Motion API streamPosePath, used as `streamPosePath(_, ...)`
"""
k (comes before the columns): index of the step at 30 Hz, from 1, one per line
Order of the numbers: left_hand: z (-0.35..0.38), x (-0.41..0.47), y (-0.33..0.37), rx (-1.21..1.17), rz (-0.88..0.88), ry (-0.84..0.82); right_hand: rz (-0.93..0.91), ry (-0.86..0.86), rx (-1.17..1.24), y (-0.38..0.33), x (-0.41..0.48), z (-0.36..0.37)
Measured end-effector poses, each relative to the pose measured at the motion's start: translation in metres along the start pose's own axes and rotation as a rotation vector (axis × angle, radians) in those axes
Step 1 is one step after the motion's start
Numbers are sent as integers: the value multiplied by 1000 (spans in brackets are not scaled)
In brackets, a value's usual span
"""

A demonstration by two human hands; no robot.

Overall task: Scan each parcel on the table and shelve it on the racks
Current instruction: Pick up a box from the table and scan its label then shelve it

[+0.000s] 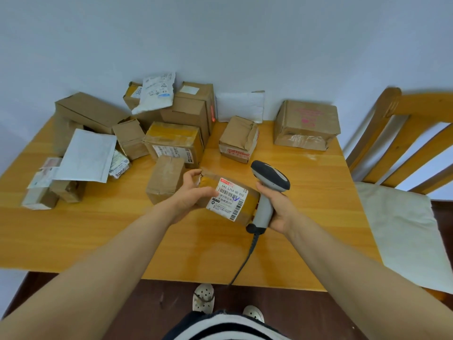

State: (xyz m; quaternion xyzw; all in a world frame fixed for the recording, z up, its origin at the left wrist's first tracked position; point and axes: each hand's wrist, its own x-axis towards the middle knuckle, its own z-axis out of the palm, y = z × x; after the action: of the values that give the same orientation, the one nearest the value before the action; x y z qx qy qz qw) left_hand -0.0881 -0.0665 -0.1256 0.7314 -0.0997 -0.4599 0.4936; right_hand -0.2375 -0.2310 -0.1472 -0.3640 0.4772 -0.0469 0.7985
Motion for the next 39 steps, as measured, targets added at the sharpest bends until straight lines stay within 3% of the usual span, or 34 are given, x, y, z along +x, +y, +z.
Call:
streamPosePath(8,-27,-10,29,82,-3,51,-93,-104,-32,-27,-16,26)
streamPosePath(15,-43,-16,45,62,164,401,-235,-151,-200,-29,-35,42)
streamPosePath(22,-69,3,40,151,144,620,-225,-334,-330,-32,-56,59)
streamPosePath(29,-66,-16,51,192,145,745,-209,-340,-376,-31,-60,59)
streamPosePath(39,-73,-6,44,202,147,762,-200,-333,-373,-32,-65,61)
